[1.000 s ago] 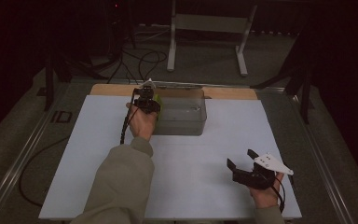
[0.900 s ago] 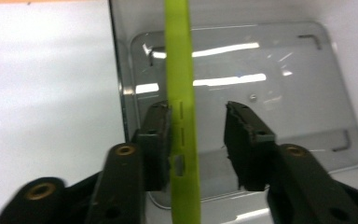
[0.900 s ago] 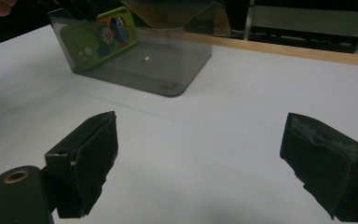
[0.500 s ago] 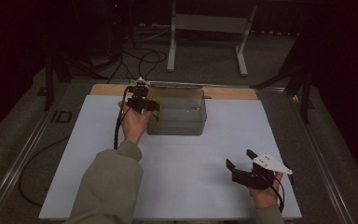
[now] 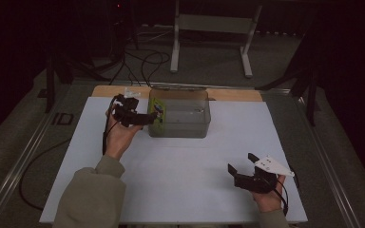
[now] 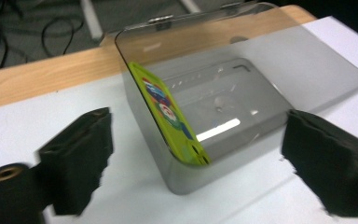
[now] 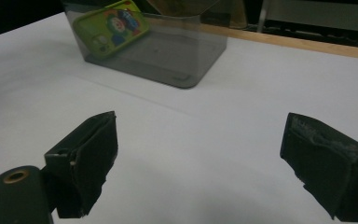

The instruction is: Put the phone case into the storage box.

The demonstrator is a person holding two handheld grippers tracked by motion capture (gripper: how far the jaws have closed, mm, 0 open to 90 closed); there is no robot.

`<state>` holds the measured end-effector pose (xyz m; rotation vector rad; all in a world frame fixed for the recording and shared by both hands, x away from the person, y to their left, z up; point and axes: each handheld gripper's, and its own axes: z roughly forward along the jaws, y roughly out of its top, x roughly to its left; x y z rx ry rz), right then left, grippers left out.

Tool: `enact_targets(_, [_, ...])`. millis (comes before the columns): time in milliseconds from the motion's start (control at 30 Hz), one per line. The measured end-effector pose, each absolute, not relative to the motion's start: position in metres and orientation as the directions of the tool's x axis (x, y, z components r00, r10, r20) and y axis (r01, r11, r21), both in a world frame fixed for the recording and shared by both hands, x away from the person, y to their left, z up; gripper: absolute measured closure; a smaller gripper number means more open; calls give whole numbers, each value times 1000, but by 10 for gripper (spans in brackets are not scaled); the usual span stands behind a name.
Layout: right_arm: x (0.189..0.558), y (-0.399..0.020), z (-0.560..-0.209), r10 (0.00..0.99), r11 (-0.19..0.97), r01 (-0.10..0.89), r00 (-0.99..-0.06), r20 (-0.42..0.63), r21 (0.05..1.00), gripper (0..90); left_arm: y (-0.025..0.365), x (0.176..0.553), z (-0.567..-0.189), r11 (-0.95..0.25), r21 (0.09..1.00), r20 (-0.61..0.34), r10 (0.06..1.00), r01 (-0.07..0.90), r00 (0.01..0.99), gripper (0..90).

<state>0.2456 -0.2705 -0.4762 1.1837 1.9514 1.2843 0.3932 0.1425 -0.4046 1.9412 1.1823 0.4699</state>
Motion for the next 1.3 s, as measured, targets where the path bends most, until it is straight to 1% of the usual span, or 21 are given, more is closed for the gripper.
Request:
enact_targets(67, [245,-269,-477,868,175,384,-494,41,907,113,149,381,-410,-252,804,-78,854,539,515,26])
enact_targets(133, [245,-268,-477,865,182,379,-501,36,908,113,160,366,-416,-230,829,-81,853,510,516,0])
enact_targets(200, [245,-267,-477,860,183,378,-509,38,908,113,169,353,-421,-205,857,-86,848,473,523,0])
enact_targets(300, [245,-265,-479,852,188,372,-522,37,909,113,183,330,-429,-187,892,-67,847,412,528,0])
enact_targets(400, [245,-263,-481,844,197,364,-536,31,910,113,194,309,-436,-198,909,-34,842,367,538,0])
enact_targets(567, [244,-262,-482,829,194,348,-558,36,917,112,210,279,-449,-208,921,-7,837,330,548,0])
enact_targets(733, [243,-263,-482,823,195,338,-566,33,921,108,225,261,-457,-182,931,-16,846,317,532,0])
enact_targets(767, [243,-263,-483,820,197,334,-571,32,922,108,233,252,-461,-162,936,-25,857,314,515,0])
enact_targets(1000, [240,-269,-483,814,176,305,-579,36,936,103,245,240,-471,-142,944,-33,856,297,516,0])
enact_targets(1167, [238,-274,-485,822,164,285,-569,29,944,102,248,238,-473,-141,949,-31,847,281,530,0])
enact_targets(1300, [237,-277,-484,837,160,278,-547,19,947,97,249,238,-475,-151,944,-26,851,292,524,0])
